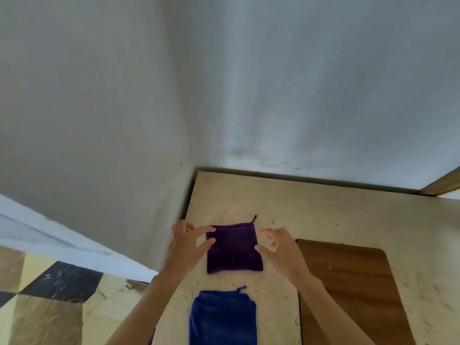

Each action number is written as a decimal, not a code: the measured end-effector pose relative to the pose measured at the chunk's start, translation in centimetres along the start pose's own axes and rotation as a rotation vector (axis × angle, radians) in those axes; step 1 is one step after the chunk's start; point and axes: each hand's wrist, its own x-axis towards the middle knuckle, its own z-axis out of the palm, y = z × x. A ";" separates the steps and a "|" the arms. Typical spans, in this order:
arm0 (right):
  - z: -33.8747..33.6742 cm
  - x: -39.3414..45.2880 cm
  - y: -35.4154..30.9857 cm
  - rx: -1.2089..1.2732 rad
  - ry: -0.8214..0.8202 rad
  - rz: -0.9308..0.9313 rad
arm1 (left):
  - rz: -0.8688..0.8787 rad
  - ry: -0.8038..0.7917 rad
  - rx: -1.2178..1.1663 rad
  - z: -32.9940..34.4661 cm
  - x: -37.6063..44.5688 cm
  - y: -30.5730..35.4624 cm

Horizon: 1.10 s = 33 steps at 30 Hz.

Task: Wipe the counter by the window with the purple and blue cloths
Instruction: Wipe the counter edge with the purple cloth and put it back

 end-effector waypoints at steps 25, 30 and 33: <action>5.7 6.2 4.6 -0.118 -0.103 0.046 | -0.238 0.058 -0.073 7.6 1.3 -3.6; 6.6 6.3 3.1 -0.156 0.027 0.082 | -0.304 0.118 -0.093 7.8 2.3 -2.4; 6.6 5.9 2.8 -0.102 0.028 0.104 | -0.341 0.048 -0.155 7.0 2.4 -1.9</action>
